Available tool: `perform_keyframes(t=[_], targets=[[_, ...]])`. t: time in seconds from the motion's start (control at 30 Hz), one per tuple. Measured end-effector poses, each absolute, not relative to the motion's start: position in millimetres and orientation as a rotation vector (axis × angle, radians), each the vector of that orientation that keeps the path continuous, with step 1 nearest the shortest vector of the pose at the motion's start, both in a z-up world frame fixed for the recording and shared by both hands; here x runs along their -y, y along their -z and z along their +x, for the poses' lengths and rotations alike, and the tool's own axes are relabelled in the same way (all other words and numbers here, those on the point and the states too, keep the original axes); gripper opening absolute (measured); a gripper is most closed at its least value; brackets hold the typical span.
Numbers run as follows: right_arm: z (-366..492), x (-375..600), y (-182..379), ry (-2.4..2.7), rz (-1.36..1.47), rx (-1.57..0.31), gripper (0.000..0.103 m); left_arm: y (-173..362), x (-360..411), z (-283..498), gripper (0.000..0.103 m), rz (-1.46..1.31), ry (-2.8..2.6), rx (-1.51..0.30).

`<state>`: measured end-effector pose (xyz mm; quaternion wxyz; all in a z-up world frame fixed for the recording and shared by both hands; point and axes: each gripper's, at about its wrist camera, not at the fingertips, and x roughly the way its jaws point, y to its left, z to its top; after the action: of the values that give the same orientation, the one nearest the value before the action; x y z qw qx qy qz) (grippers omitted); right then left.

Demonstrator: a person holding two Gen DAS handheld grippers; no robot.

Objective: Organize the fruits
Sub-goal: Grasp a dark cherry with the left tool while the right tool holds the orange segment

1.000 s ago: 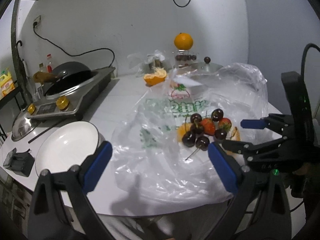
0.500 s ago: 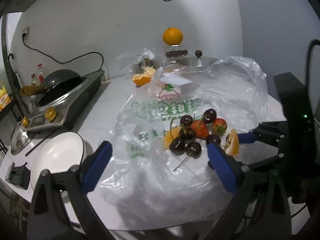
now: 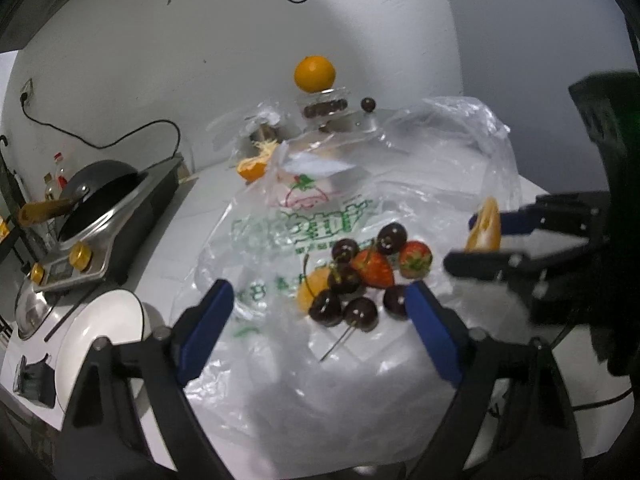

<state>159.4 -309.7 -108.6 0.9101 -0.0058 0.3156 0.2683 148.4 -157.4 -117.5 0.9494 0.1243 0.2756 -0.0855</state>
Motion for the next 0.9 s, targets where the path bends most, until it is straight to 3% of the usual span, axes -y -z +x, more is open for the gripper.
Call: perform_keyframes(t=[0.1, 0.23, 0.53, 0.7, 0.9], targets=[[159.4, 324.8, 95.3, -0.539, 0.041, -0.606, 0.055, 116.1, 162.5, 150.1, 0.087, 0.269, 0.188, -0.545], [159.5, 332.8, 85.0, -0.508, 0.053, -0.572, 0.055, 124.9, 165.2, 163.2, 0.062, 0.25, 0.214, -0.588], [160.2, 329.6, 100.5, -0.513, 0.048, -0.616, 0.055, 154.8, 163.6, 172.0, 0.058, 0.226, 0.212, -0.706], [161.0, 328.9, 104.1, -0.508, 0.044, -0.625, 0.055, 166.1, 160.0, 176.2, 0.041, 0.195, 0.238, -0.753], [160.5, 332.9, 105.7, -0.494, 0.049, -0.629, 0.055, 169.4, 169.6, 176.2, 0.038, 0.209, 0.271, -0.763]])
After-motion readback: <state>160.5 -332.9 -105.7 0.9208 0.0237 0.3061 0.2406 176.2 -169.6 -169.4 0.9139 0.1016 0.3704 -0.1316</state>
